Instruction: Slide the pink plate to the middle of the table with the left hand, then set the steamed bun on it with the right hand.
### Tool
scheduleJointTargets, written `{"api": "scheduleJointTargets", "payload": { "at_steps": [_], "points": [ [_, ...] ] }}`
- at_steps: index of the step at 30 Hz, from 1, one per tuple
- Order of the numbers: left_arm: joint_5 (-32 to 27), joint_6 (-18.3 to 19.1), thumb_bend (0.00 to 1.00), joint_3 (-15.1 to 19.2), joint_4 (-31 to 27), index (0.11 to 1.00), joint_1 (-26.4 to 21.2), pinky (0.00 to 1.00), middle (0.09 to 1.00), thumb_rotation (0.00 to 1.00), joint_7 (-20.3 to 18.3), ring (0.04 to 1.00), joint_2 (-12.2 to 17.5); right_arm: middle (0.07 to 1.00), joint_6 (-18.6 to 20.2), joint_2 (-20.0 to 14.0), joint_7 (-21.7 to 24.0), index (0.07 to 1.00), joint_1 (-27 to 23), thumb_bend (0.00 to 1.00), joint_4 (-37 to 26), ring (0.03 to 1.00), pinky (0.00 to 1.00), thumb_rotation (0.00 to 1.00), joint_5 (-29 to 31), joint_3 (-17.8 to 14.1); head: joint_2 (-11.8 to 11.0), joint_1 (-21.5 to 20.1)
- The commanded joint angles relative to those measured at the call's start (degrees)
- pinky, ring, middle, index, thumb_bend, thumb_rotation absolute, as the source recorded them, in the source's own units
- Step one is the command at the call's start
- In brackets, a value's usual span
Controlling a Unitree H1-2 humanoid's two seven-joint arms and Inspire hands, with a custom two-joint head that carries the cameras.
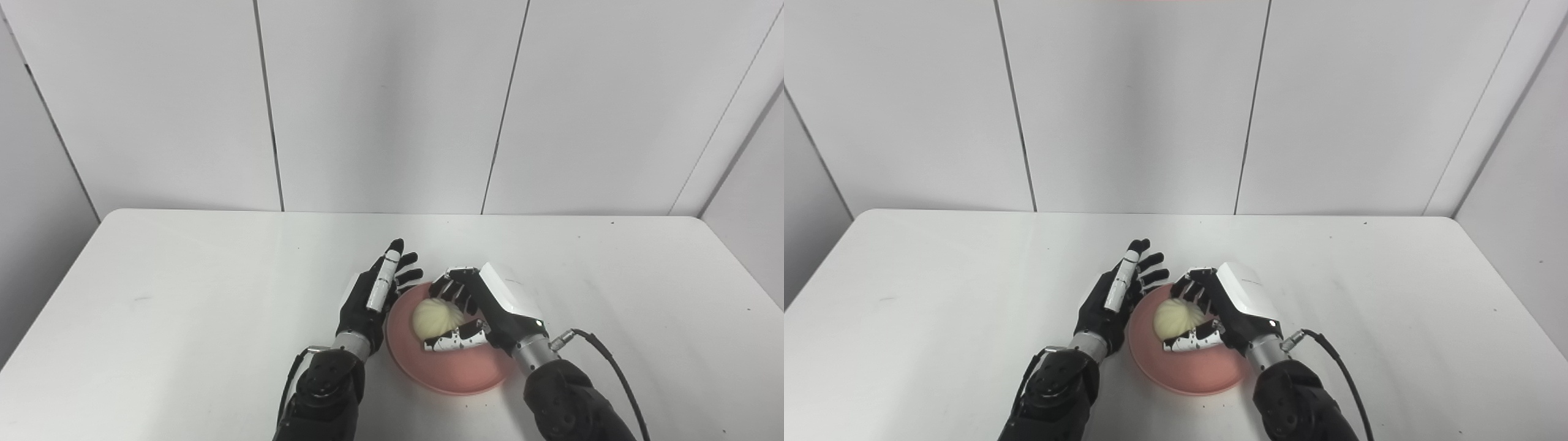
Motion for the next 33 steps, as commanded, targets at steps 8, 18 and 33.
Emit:
{"api": "scheduleJointTargets", "payload": {
  "at_steps": [8,18,33],
  "points": [
    [0.1,2.4,0.61,0.2,0.0,0.916,0.9,0.76,0.878,0.89,0.1,0.816,0.1,0.546,-1.4,-2.0,0.2,0.604,-0.3,0.7,-2.2,0.421,0.32,0.27,-4.5,1.2,0.1,0.0],
    [0.2,1.9,0.61,0.2,0.4,0.916,0.9,0.75,0.877,0.9,-0.1,0.819,0.3,0.756,-0.3,-3.0,3.0,0.724,1.0,0.85,-3.9,0.699,0.6,0.62,-4.9,0.6,0.1,0.0],
    [2.6,-1.1,0.62,0.0,-2.2,0.894,2.8,0.75,0.86,0.87,1.5,0.814,1.4,0.813,-16.6,2.0,-14.0,0.775,5.2,0.71,-1.3,0.776,0.67,0.9,6.2,-7.0,-0.1,-2.4]
  ]
}}
